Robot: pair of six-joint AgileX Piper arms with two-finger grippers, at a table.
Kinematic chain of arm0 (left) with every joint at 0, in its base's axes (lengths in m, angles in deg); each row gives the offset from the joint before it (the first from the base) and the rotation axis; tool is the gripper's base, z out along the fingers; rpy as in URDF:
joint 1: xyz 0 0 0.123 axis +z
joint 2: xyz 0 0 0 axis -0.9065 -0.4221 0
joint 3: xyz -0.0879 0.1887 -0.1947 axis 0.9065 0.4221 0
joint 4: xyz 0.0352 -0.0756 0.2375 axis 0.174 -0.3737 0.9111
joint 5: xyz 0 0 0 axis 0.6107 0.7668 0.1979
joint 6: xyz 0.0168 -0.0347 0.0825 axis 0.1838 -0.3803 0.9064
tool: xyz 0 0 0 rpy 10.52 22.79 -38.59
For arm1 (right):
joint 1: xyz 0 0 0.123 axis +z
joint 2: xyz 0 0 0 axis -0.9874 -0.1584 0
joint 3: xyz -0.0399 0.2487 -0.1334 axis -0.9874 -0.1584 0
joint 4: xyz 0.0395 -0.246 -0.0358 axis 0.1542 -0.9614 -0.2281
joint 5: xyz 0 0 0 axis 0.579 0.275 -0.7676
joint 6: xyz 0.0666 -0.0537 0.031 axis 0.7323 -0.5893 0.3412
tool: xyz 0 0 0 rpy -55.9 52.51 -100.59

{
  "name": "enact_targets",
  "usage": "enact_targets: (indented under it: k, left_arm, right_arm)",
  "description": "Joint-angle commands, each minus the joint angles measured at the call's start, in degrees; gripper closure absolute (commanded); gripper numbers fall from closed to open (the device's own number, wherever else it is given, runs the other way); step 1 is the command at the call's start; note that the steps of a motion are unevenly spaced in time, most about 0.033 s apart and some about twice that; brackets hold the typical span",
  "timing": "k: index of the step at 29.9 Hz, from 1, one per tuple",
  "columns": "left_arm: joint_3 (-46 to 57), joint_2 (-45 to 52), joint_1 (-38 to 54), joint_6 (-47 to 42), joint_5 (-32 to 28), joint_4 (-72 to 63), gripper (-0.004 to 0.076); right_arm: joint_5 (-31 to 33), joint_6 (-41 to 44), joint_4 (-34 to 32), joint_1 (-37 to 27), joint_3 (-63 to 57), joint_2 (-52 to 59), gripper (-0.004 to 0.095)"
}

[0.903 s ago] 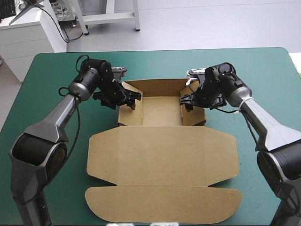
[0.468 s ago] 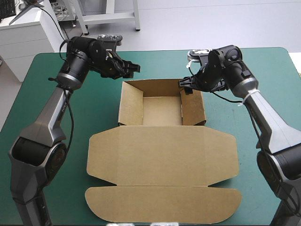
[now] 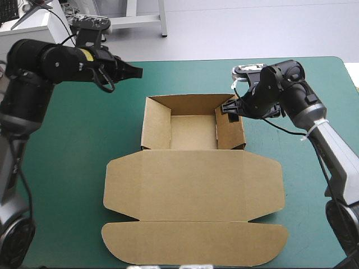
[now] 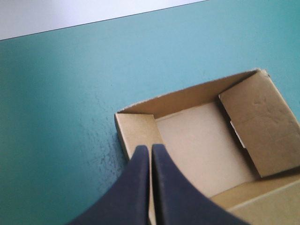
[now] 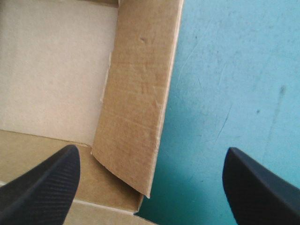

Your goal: Fold the box

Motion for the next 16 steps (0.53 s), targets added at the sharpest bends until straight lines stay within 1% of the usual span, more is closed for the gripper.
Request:
enact_targets:
  k: [1,8,11,16]
  left_arm:
    - [5.5,9.02,-0.22,1.72,2.77,-0.58,0.0732]
    - [23.62,22.91,-0.22,2.21,1.78,-0.58,0.0732]
    - [31.08,27.6,-0.22,3.14,0.23,0.95,0.0732]
    - [43.57,34.86,-0.22,4.06,-3.02,1.12,0.0732]
  right_arm:
    - [-3.87,-0.9,0.0,-0.05,-1.23,3.18,0.0141]
    - [-8.43,-0.75,0.0,-0.05,-1.26,-2.07,0.014]
    - [-9.08,-1.0,-0.85,-0.05,-1.26,-4.88,0.0141]
    - [-9.42,-1.0,0.0,-0.05,-1.26,-8.65,0.0142]
